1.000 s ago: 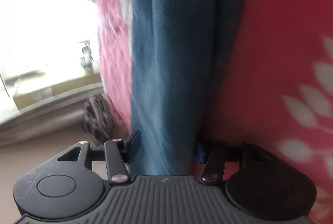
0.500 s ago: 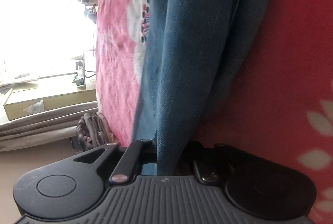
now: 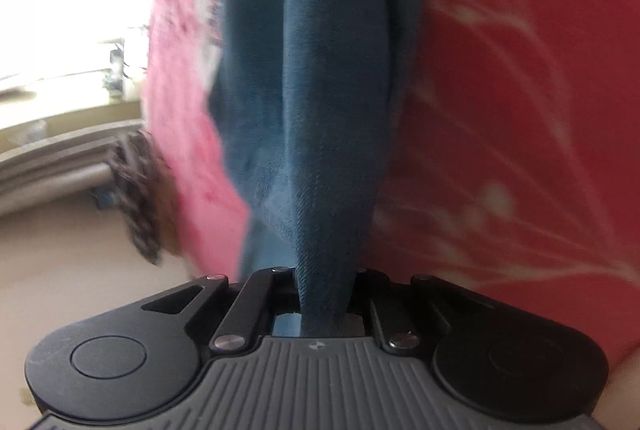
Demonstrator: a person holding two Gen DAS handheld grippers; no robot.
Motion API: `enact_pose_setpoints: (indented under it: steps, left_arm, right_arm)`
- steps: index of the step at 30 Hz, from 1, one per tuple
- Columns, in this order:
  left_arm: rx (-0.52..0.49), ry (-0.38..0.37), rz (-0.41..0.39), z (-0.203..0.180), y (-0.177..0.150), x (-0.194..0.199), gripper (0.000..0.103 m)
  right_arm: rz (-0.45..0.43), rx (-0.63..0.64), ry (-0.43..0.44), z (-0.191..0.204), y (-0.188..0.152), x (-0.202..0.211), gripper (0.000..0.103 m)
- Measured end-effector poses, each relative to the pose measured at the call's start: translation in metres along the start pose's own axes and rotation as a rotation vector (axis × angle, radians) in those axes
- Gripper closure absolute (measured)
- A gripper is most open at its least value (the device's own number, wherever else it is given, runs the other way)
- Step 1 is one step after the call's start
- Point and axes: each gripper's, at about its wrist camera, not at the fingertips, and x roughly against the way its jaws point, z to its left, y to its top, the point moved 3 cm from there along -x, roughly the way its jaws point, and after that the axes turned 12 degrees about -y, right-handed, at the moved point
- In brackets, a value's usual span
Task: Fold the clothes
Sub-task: 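Open the left gripper and lower the folded jeans onto the bedspread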
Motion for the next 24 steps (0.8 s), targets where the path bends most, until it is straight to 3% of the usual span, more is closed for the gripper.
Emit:
enact_pose_setpoints:
  steps: [4, 5, 6, 7, 9, 11, 13, 16, 18, 22, 24]
  left_arm:
    - [-0.017, -0.03, 0.087, 0.003, 0.01, -0.007, 0.062]
    - [-0.024, -0.047, 0.11, 0.003, 0.013, -0.007, 0.058]
    - [-0.06, -0.055, 0.139, 0.002, 0.014, -0.003, 0.057]
    - [-0.099, -0.062, 0.169, 0.002, 0.015, 0.0, 0.057]
    - [-0.153, -0.085, 0.206, 0.006, 0.016, 0.014, 0.057]
    - [-0.2, -0.11, 0.224, 0.011, 0.019, 0.03, 0.057]
    - [-0.235, -0.136, 0.192, 0.016, 0.026, 0.045, 0.057]
    - [-0.317, -0.149, 0.123, 0.011, 0.042, 0.05, 0.057]
    - [-0.414, -0.145, 0.097, -0.002, 0.049, 0.039, 0.057]
    - [-0.843, -0.142, 0.109, -0.055, 0.045, 0.015, 0.055]
    - [-1.09, -0.13, 0.099, -0.078, 0.036, 0.004, 0.048]
  right_arm:
    - [0.044, 0.152, -0.087, 0.012, 0.007, -0.008, 0.079]
    - [0.06, 0.2, -0.113, 0.019, 0.004, -0.003, 0.073]
    - [0.073, 0.254, -0.146, 0.025, 0.0, 0.004, 0.058]
    - [0.083, 0.321, -0.191, 0.032, -0.007, 0.012, 0.05]
    - [0.105, 0.472, -0.294, 0.043, -0.025, 0.033, 0.049]
    - [0.132, 0.587, -0.343, 0.052, -0.043, 0.053, 0.047]
    - [0.139, 0.728, -0.311, 0.078, -0.067, 0.065, 0.049]
    - [0.071, 1.006, -0.236, 0.153, -0.111, 0.044, 0.05]
    - [0.012, 1.211, -0.178, 0.201, -0.146, 0.02, 0.051]
    - [-0.047, 1.581, -0.118, 0.256, -0.22, -0.043, 0.059]
    - [-0.063, 1.761, -0.115, 0.278, -0.254, -0.078, 0.061]
